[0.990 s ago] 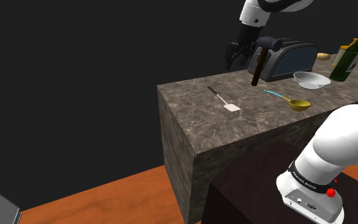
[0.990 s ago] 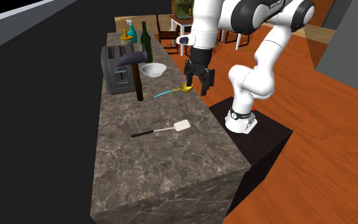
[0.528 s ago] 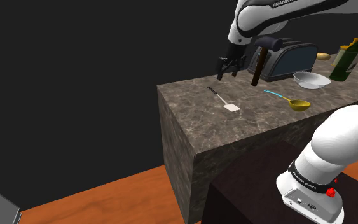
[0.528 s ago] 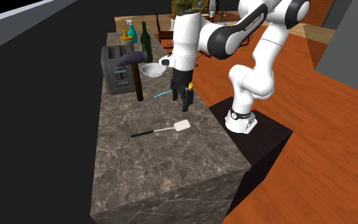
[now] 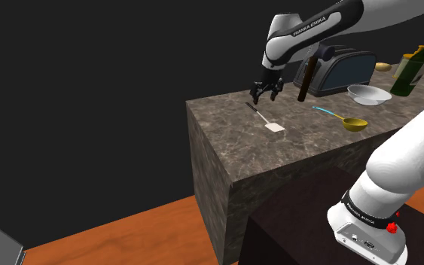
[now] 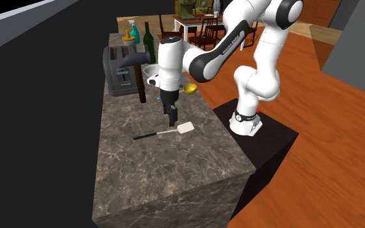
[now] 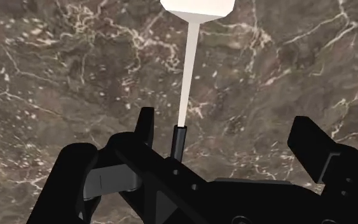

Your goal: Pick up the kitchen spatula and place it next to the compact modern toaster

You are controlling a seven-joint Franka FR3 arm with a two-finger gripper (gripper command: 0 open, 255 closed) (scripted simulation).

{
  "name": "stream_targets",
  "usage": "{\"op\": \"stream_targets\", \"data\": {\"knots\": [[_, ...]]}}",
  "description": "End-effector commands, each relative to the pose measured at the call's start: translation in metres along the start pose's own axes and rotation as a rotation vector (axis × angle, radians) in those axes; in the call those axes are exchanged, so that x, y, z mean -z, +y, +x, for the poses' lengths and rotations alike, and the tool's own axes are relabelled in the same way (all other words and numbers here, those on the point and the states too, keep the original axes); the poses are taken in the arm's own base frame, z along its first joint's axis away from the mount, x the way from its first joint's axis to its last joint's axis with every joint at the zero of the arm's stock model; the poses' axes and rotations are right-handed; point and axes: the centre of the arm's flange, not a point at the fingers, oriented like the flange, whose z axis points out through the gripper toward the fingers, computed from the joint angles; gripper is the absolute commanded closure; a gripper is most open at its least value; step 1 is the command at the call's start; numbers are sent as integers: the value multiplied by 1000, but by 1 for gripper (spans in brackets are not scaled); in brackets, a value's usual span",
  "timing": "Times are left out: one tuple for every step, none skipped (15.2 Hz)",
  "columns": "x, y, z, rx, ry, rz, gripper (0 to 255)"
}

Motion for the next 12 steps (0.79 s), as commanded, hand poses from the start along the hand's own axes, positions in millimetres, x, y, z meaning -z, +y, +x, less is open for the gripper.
{"op": "stream_targets", "data": {"knots": [[-24,9,12,-28,-6,-11,0],[-35,14,18,-42,-9,-16,0],[-40,16,21,-49,-11,-18,0],[-45,16,21,-49,-11,-18,0],[-50,16,21,-49,-11,-18,0],[-55,16,21,-49,-11,-18,0],[-61,16,21,-49,-11,-18,0],[-66,16,21,-49,-11,-18,0],[-71,17,21,-49,-11,-18,0],[-77,17,21,-49,-11,-18,0],[-80,17,20,-49,-11,-18,0],[-80,17,21,-49,-11,-18,0]]}}
